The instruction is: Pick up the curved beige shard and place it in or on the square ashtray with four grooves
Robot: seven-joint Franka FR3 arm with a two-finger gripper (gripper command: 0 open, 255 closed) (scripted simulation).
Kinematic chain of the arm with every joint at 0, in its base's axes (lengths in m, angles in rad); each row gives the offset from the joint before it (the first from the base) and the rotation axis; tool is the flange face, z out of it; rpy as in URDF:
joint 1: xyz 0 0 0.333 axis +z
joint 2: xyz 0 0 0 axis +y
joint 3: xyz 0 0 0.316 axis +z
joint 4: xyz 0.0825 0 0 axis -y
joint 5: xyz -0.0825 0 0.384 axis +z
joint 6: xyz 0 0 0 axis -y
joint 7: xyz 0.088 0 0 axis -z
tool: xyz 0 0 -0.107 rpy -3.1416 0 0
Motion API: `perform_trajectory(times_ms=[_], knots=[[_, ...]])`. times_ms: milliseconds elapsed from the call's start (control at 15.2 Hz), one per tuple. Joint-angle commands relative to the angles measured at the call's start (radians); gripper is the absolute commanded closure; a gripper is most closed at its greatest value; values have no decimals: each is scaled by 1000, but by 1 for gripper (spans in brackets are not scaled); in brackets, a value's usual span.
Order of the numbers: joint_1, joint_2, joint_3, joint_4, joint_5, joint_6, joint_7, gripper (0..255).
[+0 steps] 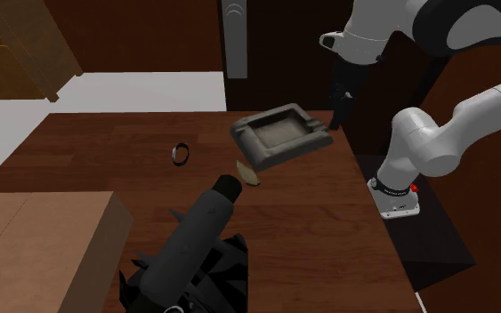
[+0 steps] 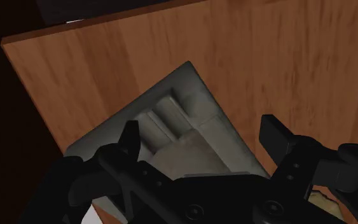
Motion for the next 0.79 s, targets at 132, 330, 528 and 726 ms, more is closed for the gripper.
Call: perform_trajectory(times_ms=[132,330,528,726], knots=[[-19,42,46,13,57,26,126,0],[-50,116,111,44,135,74,310,0],[-83,200,171,87,200,128,488,0],[-118,292,226,141,251,188,662,0]])
